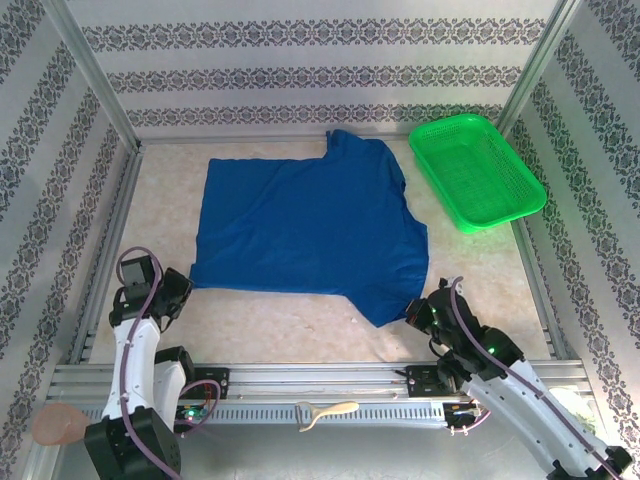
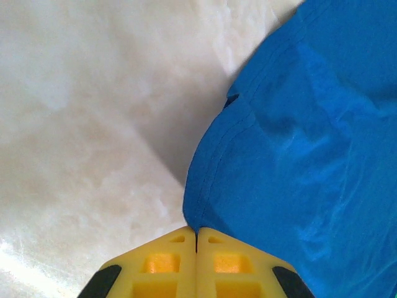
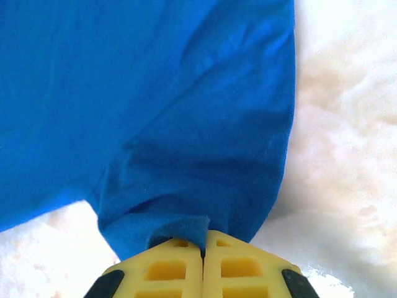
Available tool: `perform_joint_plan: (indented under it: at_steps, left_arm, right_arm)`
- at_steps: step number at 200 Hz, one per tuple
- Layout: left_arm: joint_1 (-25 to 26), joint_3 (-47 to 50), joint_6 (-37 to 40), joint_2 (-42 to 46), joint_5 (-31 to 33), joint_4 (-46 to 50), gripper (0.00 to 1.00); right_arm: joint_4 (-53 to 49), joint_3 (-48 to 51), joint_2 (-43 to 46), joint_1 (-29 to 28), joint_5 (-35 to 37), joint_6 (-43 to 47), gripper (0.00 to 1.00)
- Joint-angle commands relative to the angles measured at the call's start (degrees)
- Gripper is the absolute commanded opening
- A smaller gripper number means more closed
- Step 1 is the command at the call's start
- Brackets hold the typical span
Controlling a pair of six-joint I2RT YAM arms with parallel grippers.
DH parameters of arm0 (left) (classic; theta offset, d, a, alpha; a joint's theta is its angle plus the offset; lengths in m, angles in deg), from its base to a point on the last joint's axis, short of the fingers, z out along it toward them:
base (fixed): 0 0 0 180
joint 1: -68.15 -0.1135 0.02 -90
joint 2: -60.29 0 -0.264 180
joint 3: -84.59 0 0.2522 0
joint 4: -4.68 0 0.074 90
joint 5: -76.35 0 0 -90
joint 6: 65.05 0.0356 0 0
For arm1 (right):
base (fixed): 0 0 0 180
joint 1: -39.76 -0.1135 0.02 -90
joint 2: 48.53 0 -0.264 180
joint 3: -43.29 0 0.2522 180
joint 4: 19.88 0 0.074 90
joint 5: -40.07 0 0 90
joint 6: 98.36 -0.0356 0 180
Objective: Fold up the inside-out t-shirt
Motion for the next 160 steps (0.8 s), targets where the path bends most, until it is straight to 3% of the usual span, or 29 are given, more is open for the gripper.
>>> perform_joint_plan:
  at_steps: [1, 22, 50, 91, 125, 160]
  left_arm:
    - [-0.93, -4.08, 2.79, -3.15, 1.18, -1.70, 0.00]
    - [-1.02, -8.13, 5.03, -10.27, -0.44, -4.52, 0.01]
    - [-1.02, -13.48, 7.41, -21.98, -4.94, -9.19, 0.02]
    - [-1.02, -21.54, 10.54, -33.86, -6.34, -10.69, 0.02]
    - [-1.02, -27.21, 11.24, -43.10, -10.49, -11.12, 0.00]
    - [-1.02, -30.06, 10.27, -46.66, -11.09, -12.34, 0.00]
  right_arm:
    - [3.27, -4.56, -4.27, -0.33, 5.31, 1.80, 0.00]
    - [8.37, -6.68, -10.74, 1.44, 5.63, 5.28, 0.00]
    - [16.18, -8.81, -18.94, 7.20, 0.34, 9.97, 0.00]
    - [22.70, -12.37, -26.86, 16.31, -6.84, 14.45, 0.00]
    - [26.30, -15.49, -32.66, 17.99, -8.64, 16.08, 0.00]
    - [28.02, -20.59, -38.28, 18.73, -9.48, 18.07, 0.00]
